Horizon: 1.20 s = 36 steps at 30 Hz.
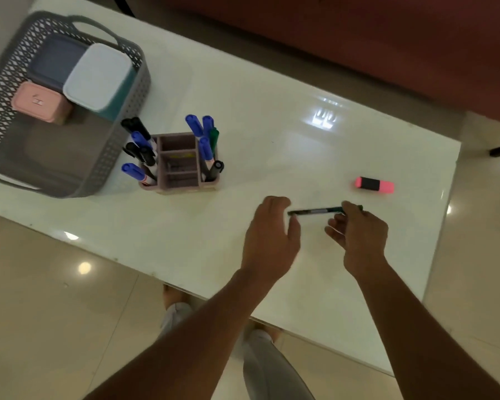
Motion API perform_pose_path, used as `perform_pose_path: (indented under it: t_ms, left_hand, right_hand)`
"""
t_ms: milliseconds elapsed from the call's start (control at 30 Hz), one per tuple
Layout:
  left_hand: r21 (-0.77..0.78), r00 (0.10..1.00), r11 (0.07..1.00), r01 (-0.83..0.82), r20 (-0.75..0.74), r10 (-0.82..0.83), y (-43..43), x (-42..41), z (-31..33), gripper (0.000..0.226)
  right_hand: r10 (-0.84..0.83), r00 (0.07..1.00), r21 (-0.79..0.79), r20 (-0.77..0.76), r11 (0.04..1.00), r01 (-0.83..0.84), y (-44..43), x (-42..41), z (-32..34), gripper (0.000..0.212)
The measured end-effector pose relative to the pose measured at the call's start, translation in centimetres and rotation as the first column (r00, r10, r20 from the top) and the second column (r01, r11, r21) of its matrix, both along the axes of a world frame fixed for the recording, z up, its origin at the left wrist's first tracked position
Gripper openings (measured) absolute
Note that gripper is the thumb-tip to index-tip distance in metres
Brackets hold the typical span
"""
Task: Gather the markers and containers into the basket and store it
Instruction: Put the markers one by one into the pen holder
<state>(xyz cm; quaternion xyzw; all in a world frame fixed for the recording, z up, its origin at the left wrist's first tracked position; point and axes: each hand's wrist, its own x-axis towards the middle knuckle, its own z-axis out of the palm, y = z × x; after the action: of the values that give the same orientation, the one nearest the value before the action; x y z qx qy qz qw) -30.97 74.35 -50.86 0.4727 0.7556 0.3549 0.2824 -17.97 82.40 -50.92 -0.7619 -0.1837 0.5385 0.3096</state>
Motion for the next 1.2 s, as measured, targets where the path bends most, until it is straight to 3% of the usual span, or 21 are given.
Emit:
perform_pose_path:
  t_ms: [67,167,267,333,400,600,733,867,967,1033,1100,1200]
  left_hand:
    - [0.072,0.976,0.974,-0.217,-0.019,0.219,-0.2,-2.2,0.9,0.013]
    - [0.153,0.903,0.894,-0.421,-0.02,0.429,0.3,-5.8,2.0,0.025]
    - [0.215,0.902,0.89,-0.403,-0.076,0.426,1.2,-8.6,2.5,0.036]
    - [0.211,0.91,0.925,-0.317,-0.206,0.359,1.7,-10.2,2.5,0.031]
    - [0.205,0.905,0.947,-0.247,-0.3,0.301,1.7,-11.6,2.4,0.019]
    - [0.167,0.932,0.948,-0.273,-0.199,0.303,-0.7,-15.1,2.0,0.017]
    - [0.161,0.951,0.963,-0.214,-0.189,0.243,-2.3,-15.4,1.0,0.015]
    - [0.179,0.967,0.964,-0.199,-0.127,0.223,-2.4,-15.1,0.8,0.014]
    - [0.18,0.967,0.962,-0.207,-0.112,0.229,-2.3,-14.7,0.9,0.016]
    - [0.187,0.965,0.959,-0.214,-0.115,0.238,-2.4,-14.4,0.9,0.017]
    - [0.186,0.961,0.957,-0.221,-0.128,0.247,-2.6,-13.8,0.9,0.016]
    - [0.177,0.958,0.959,-0.222,-0.146,0.249,-2.9,-12.4,0.9,0.016]
  right_hand:
    - [0.127,0.992,0.146,-0.016,0.982,-0.124,0.2,-3.0,1.9,0.015]
    - [0.288,0.957,0.33,0.045,0.9,-0.286,0.5,-7.4,4.6,0.019]
    - [0.396,0.895,0.447,0.203,0.776,-0.445,0.6,-10.8,6.8,0.021]
    - [0.416,0.855,0.483,0.309,0.706,-0.518,0.5,-12.6,7.8,0.02]
    - [0.416,0.818,0.485,0.397,0.661,-0.572,0.3,-13.9,8.3,0.017]
    - [0.473,0.709,0.459,0.523,0.545,-0.701,-1.4,-16.9,8.2,0.018]
    - [0.543,0.59,0.351,0.598,0.484,-0.802,-2.2,-18.5,6.4,0.024]
    - [0.628,0.54,0.235,0.56,0.505,-0.83,-3.1,-19.2,4.6,0.037]
    - [0.615,0.565,0.194,0.55,0.564,-0.802,-3.3,-18.7,4.6,0.049]
    - [0.571,0.614,0.253,0.545,0.586,-0.77,-3.5,-18.1,4.8,0.039]
    - [0.539,0.598,0.317,0.593,0.527,-0.789,-4.0,-17.6,4.7,0.032]
    - [0.579,0.448,0.288,0.681,0.35,-0.891,-4.5,-16.6,4.0,0.048]
